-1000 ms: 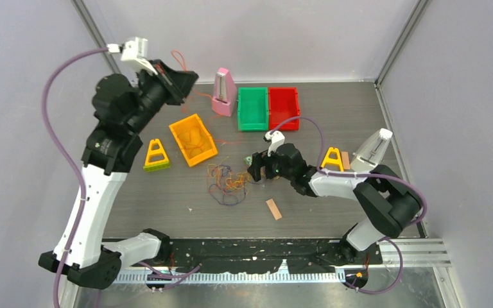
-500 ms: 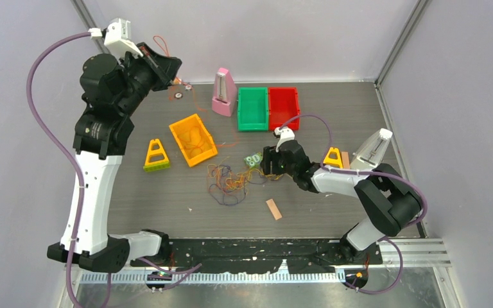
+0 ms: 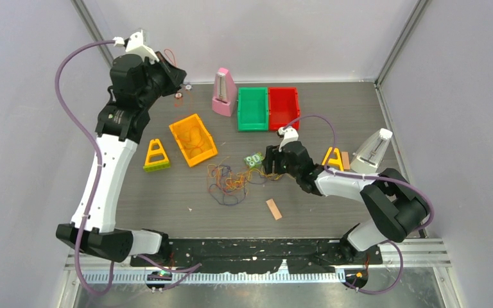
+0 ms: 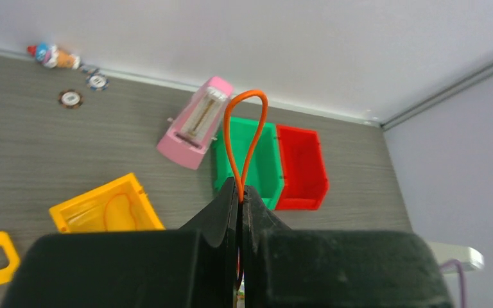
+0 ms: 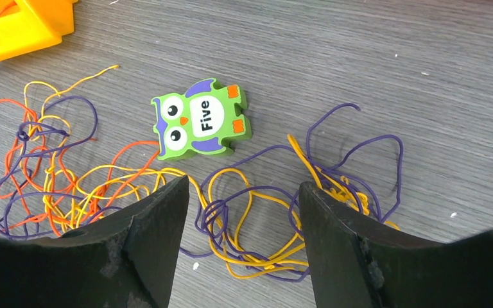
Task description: Untangle the cables
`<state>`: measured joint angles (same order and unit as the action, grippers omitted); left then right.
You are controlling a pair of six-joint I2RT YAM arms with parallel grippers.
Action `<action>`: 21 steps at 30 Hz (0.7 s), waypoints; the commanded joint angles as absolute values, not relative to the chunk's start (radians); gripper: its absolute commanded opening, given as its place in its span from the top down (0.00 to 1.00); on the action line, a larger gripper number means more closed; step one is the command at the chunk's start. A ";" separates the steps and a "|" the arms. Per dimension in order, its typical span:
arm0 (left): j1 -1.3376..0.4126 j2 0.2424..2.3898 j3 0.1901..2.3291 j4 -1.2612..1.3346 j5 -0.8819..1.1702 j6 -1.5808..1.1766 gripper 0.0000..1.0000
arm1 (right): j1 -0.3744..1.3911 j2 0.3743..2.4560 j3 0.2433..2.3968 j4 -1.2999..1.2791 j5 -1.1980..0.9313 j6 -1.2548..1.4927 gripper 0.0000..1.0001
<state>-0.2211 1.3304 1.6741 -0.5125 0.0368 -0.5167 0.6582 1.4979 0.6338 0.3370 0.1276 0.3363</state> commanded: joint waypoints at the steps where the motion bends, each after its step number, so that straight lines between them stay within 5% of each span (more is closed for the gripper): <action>1: -0.193 1.358 1.579 -0.411 -0.081 -0.526 1.00 | 0.658 1.451 0.621 0.399 0.156 0.342 0.31; 12: -0.119 1.528 1.407 -0.267 -0.078 -0.565 1.00 | 0.658 1.410 0.582 0.439 0.149 0.330 0.32; 21: -0.117 1.641 1.477 -0.348 -0.252 -0.517 1.00 | 0.658 1.402 0.578 0.443 0.151 0.328 0.32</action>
